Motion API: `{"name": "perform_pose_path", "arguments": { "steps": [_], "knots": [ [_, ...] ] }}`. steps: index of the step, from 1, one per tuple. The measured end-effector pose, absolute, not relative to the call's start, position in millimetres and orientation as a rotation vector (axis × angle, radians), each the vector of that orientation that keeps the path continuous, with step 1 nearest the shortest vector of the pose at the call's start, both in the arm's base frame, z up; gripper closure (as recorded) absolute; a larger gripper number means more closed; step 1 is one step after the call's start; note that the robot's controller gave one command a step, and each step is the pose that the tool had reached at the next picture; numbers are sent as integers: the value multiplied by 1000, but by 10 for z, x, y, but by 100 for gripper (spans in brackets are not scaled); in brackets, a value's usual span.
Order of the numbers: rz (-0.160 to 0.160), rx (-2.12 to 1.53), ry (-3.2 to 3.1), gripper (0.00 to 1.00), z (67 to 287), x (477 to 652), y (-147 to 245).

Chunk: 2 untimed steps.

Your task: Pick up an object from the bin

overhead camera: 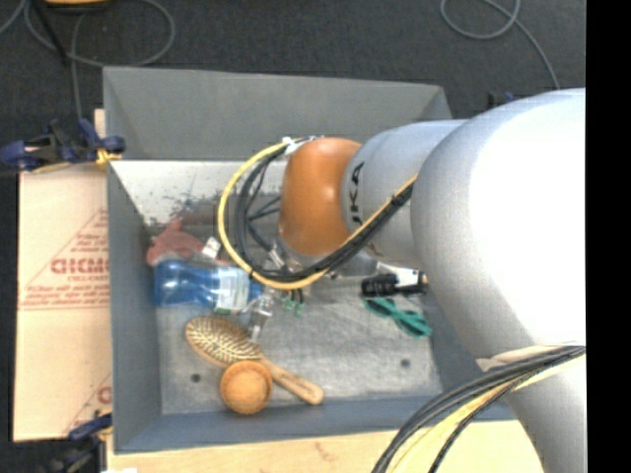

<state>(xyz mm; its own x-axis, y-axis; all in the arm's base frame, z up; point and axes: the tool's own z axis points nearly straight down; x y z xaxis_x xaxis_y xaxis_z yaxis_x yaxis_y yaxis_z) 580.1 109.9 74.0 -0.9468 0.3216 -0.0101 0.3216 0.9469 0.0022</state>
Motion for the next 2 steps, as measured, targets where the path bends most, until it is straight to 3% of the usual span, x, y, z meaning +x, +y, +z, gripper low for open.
{"name": "perform_pose_path", "arguments": {
  "steps": [1, 2],
  "knots": [
    [1, 506, 3090, 100, 741, 5799, 1101],
    [1, 506, 3090, 0, 739, 5801, 1099]
  ]
}}
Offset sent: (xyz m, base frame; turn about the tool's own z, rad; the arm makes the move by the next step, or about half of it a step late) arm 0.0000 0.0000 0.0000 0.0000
